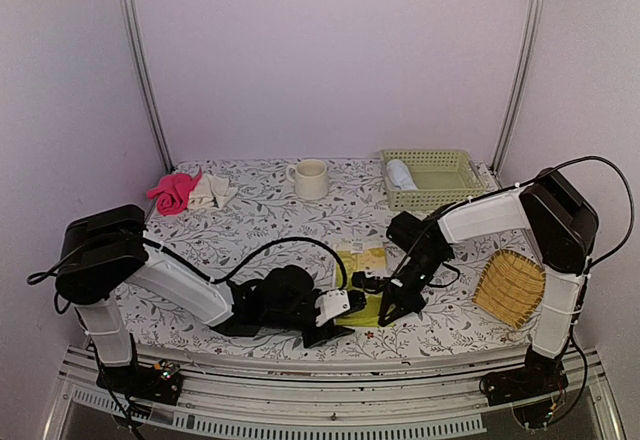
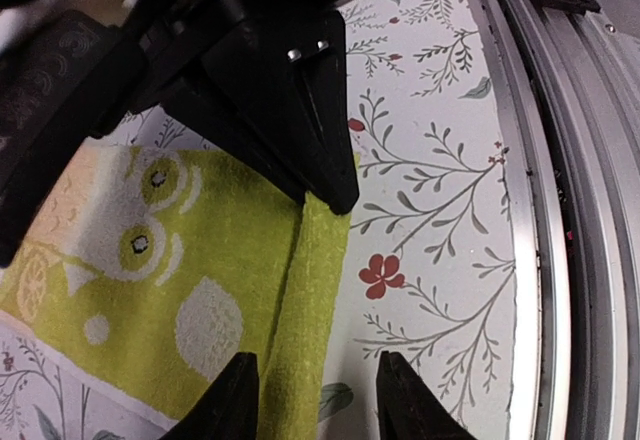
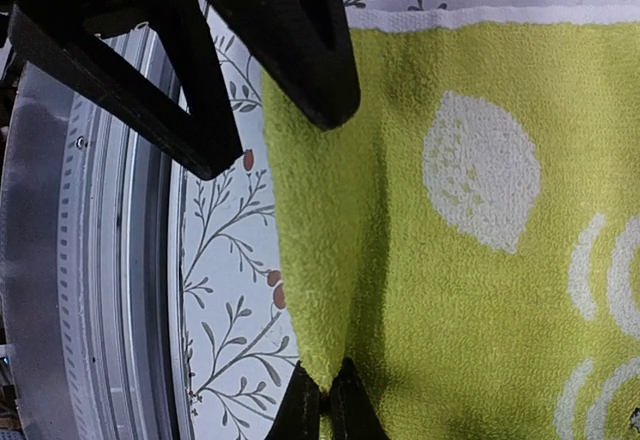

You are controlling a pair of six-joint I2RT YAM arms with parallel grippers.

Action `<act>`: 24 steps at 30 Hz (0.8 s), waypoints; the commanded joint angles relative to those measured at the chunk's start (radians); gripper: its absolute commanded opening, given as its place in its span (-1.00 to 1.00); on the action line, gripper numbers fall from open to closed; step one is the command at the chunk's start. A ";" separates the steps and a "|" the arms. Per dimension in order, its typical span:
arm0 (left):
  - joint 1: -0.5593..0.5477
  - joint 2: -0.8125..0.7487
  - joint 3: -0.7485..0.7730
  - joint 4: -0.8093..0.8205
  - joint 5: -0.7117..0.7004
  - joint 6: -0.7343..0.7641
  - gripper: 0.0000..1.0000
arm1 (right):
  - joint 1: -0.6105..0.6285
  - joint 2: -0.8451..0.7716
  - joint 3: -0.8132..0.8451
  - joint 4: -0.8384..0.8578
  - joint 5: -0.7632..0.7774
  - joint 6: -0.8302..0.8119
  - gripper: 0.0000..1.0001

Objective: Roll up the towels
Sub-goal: Roll the towel at the center of the board.

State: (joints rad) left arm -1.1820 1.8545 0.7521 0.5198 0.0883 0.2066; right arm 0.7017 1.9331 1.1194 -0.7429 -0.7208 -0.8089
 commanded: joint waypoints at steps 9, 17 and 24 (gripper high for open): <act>-0.013 0.095 0.079 0.016 -0.013 0.006 -0.64 | -0.020 0.027 0.016 -0.038 -0.039 -0.029 -0.92; 0.008 0.047 0.112 -0.143 0.132 -0.066 -1.00 | -0.056 0.043 0.060 -0.134 -0.071 -0.077 -0.93; 0.067 0.035 0.156 -0.278 0.404 -0.194 -1.00 | -0.061 0.099 0.117 -0.291 -0.106 -0.160 -0.93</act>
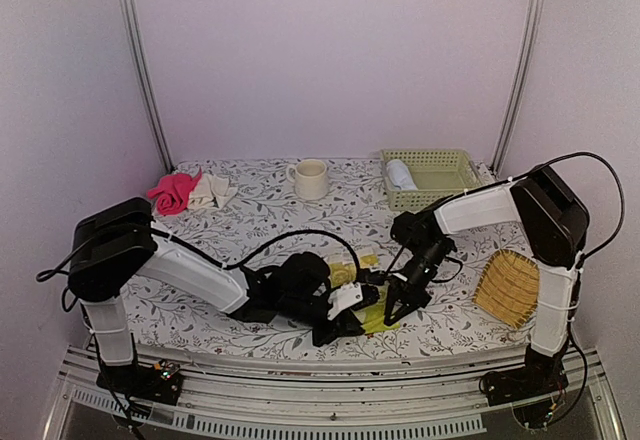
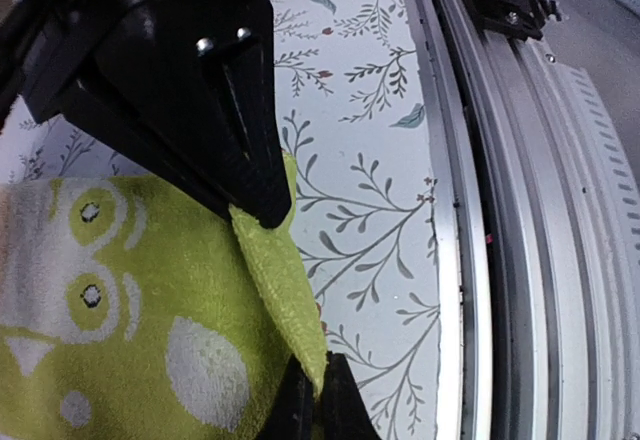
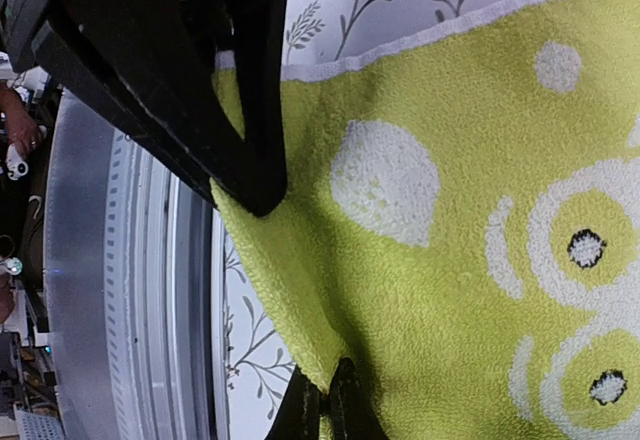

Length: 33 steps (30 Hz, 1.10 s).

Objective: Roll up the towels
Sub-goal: Roll the towel at the center of the board.

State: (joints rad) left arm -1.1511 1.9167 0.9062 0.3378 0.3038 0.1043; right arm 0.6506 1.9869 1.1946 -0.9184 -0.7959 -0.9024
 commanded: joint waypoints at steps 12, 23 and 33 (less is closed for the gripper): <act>0.112 0.057 -0.035 -0.034 0.310 -0.254 -1.00 | -0.023 0.159 0.068 -0.189 -0.049 -0.095 -0.94; 0.141 0.124 -0.098 0.138 0.339 -0.416 -1.00 | -0.029 0.241 0.129 -0.200 -0.024 -0.031 -0.89; 0.141 0.162 -0.087 0.084 0.333 -0.501 -0.96 | -0.031 0.128 0.068 -0.088 0.016 0.076 -0.43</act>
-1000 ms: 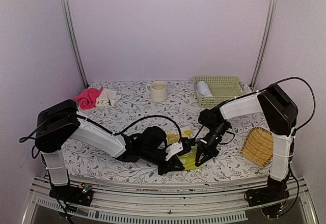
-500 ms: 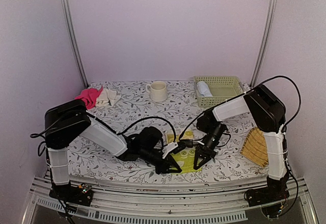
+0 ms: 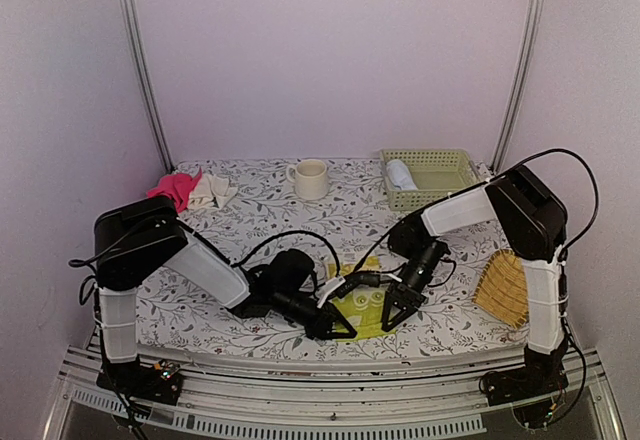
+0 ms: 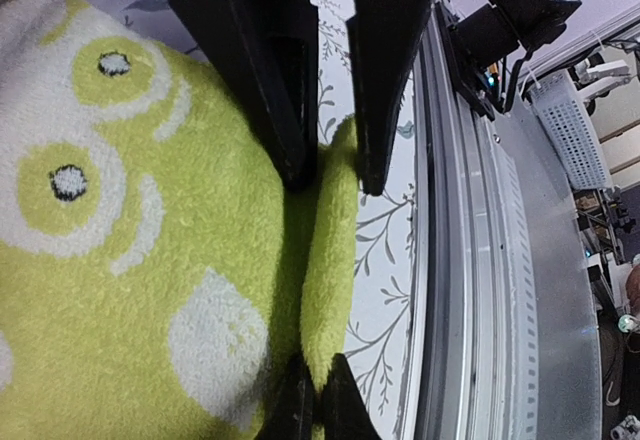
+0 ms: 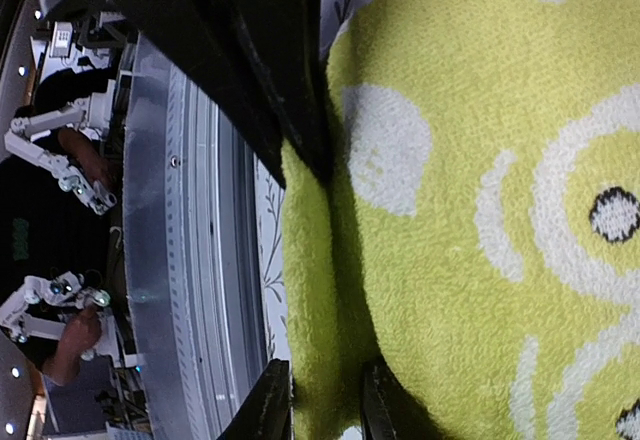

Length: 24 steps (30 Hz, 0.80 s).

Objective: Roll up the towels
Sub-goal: Roll the towel at the center of the board.

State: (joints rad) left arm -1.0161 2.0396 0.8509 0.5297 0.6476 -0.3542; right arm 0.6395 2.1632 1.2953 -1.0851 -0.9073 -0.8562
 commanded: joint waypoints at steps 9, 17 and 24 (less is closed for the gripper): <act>0.005 0.070 0.013 -0.156 0.028 -0.095 -0.96 | -0.084 -0.320 -0.048 0.086 0.124 0.046 -0.21; 0.005 0.084 0.070 -0.257 0.030 -0.170 -1.00 | 0.013 -0.641 -0.262 0.412 0.342 0.164 -0.40; 0.004 0.099 0.079 -0.238 0.075 -0.293 -1.00 | 0.253 -0.641 -0.341 0.503 0.580 0.139 -0.52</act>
State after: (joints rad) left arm -1.0096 2.0811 0.9565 0.4019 0.7277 -0.5648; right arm 0.7979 1.5074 0.9970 -0.6865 -0.5095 -0.7170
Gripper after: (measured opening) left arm 0.027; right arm 0.257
